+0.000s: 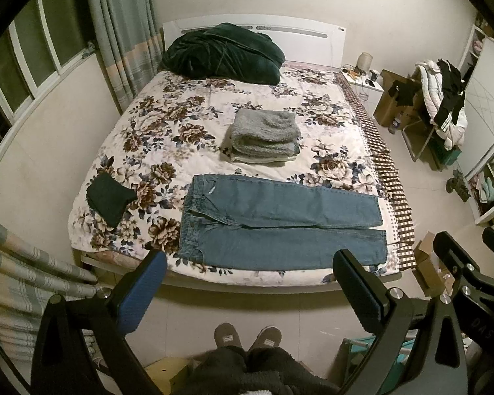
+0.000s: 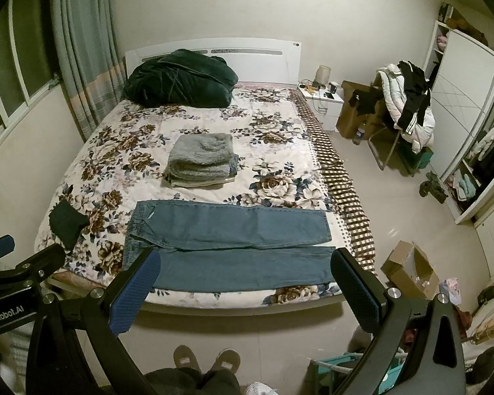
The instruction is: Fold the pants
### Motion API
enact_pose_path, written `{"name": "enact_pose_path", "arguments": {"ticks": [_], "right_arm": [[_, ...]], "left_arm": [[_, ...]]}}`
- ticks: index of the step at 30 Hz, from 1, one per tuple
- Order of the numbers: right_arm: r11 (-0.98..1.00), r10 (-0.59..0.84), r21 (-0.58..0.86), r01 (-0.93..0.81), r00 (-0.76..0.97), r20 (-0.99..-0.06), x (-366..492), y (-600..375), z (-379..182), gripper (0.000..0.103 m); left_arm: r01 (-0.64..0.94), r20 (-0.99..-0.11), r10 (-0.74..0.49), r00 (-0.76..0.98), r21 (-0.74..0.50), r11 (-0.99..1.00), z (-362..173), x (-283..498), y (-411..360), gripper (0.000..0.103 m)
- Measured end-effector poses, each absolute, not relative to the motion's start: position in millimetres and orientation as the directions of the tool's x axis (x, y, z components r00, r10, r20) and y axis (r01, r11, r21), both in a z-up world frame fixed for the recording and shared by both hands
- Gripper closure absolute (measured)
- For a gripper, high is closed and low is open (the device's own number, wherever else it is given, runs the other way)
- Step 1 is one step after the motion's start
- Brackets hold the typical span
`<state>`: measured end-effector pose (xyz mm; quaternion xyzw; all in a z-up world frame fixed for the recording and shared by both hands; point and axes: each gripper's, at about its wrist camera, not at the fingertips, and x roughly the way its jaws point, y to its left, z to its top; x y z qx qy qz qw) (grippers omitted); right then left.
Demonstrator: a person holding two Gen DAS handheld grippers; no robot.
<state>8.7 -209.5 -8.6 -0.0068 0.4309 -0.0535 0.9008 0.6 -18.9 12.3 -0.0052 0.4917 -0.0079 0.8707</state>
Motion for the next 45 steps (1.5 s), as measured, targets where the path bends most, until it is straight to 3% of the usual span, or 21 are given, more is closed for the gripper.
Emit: {"name": "enact_pose_path", "arguments": {"ticks": [37,45], "right_arm": [[0.996,-0.089,-0.052,0.078,0.614,-0.784,4,-196,-7,0.0],[0.995,-0.095,-0.05,0.09,0.618,-0.781,7,-198,-15,0.0]], "left_arm": [[-0.007,-0.86,-0.015,0.51,-0.022,1.0,30,-8,-6,0.0],[-0.07,-0.836,0.048,0.547,0.012,0.997,12,19,-14,0.0]]}}
